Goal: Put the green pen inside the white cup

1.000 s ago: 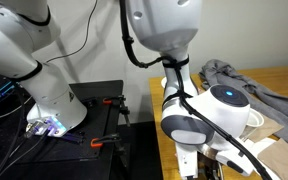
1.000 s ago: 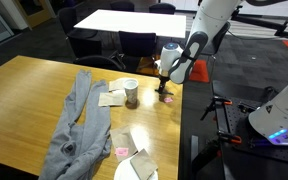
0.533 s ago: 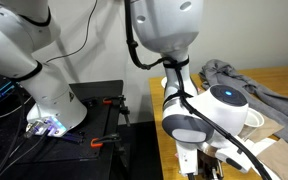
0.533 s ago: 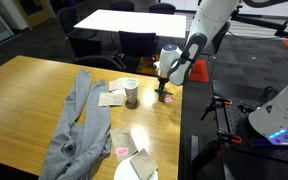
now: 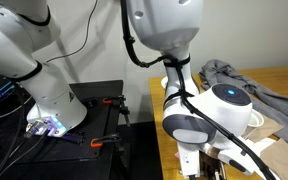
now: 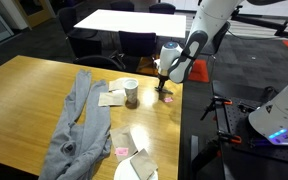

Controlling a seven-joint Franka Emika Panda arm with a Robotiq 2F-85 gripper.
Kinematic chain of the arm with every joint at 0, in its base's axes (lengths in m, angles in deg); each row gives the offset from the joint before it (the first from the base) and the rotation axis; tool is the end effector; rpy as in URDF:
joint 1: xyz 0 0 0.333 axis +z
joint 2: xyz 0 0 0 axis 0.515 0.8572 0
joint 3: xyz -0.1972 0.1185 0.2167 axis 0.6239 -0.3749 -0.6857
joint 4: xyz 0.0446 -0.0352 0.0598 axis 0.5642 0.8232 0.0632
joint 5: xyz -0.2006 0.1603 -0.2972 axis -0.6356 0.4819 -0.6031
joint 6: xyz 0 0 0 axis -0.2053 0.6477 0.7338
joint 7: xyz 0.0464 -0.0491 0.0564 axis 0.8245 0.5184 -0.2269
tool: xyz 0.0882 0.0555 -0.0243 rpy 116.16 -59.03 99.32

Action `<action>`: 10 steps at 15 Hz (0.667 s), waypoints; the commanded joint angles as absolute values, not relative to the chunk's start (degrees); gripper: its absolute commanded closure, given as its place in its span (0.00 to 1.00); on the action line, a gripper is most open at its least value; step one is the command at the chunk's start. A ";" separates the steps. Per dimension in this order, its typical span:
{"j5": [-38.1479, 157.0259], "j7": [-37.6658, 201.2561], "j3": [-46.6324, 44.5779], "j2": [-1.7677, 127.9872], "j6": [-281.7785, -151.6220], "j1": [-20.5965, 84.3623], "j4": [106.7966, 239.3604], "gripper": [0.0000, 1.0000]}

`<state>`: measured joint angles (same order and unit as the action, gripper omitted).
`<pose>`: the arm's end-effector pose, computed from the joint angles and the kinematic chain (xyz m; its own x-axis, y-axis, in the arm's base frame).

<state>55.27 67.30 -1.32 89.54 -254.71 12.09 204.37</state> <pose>0.5037 -0.2025 0.0572 0.9936 -0.0757 0.0843 -0.0831 -0.9927 0.0878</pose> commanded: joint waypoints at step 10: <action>54.69 68.28 2.38 73.67 -248.22 19.48 212.33 0.96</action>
